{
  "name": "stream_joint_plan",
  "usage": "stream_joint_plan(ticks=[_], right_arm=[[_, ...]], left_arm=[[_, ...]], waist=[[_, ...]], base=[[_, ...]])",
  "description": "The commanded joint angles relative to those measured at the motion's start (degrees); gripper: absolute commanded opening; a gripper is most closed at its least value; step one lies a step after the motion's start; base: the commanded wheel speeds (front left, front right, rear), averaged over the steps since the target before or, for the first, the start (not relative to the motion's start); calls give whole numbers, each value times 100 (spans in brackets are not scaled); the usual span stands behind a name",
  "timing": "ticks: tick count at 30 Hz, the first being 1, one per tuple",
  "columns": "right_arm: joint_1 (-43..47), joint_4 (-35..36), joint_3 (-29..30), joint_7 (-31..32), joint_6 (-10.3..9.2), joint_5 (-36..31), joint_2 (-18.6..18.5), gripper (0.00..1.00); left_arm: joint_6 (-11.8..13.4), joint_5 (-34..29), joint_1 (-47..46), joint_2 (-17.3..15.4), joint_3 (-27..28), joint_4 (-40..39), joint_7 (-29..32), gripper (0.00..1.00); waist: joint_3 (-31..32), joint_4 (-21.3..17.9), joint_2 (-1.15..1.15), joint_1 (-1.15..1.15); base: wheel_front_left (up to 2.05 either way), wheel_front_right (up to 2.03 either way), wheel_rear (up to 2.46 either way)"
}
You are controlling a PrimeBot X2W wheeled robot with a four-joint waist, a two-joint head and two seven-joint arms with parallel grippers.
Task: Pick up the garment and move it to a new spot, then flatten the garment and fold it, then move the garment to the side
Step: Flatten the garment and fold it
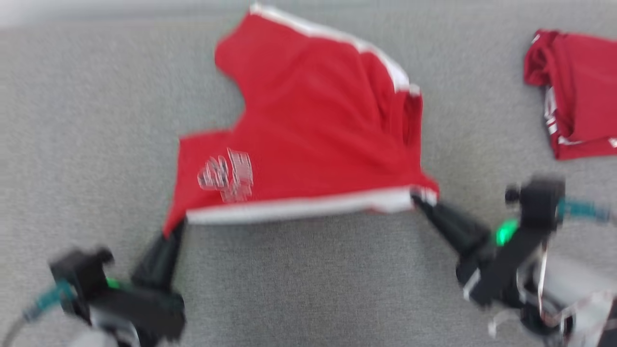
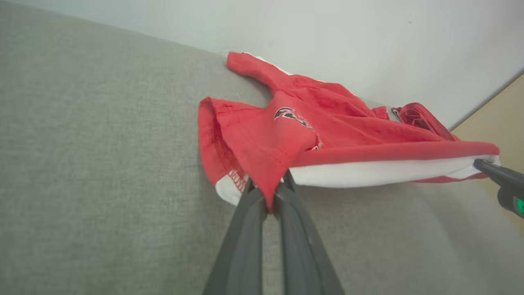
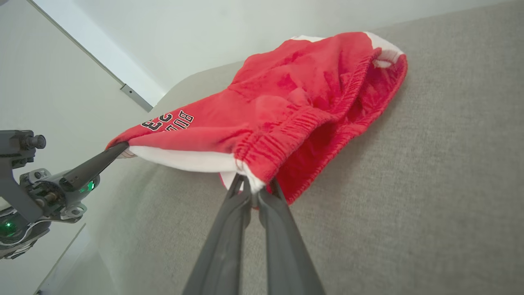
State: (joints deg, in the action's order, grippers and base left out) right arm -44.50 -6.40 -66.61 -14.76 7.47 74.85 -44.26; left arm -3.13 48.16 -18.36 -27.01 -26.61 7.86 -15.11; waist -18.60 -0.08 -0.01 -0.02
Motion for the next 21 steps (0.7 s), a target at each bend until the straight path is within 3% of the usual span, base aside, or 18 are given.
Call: stream_joint_plan(ticks=[1, 6, 14, 21], right_arm=[[265, 50, 32, -42, 2, 23, -46, 0], [1590, 210, 387, -45, 2, -90, -111, 0], [3185, 614, 1067, -46, 2, -267, -162, 0], [3623, 789, 1562, -43, 2, -622, 50, 0]], left_arm=[[-42, -108, 246, 66, 37, 17, 0, 0], [-187, -404, 1163, 329, 206, 125, 0, 0], [-276, -631, 1790, 529, 475, 36, -1, 0], [-324, -789, 1759, 469, 636, -47, -1, 0]], waist=[[394, 6, 1, 2], [785, 37, 1, 2], [946, 99, 1, 2], [843, 63, 1, 2]], base=[[0, 0, 0], [0, 0, 0], [0, 0, 0], [0, 0, 0]])
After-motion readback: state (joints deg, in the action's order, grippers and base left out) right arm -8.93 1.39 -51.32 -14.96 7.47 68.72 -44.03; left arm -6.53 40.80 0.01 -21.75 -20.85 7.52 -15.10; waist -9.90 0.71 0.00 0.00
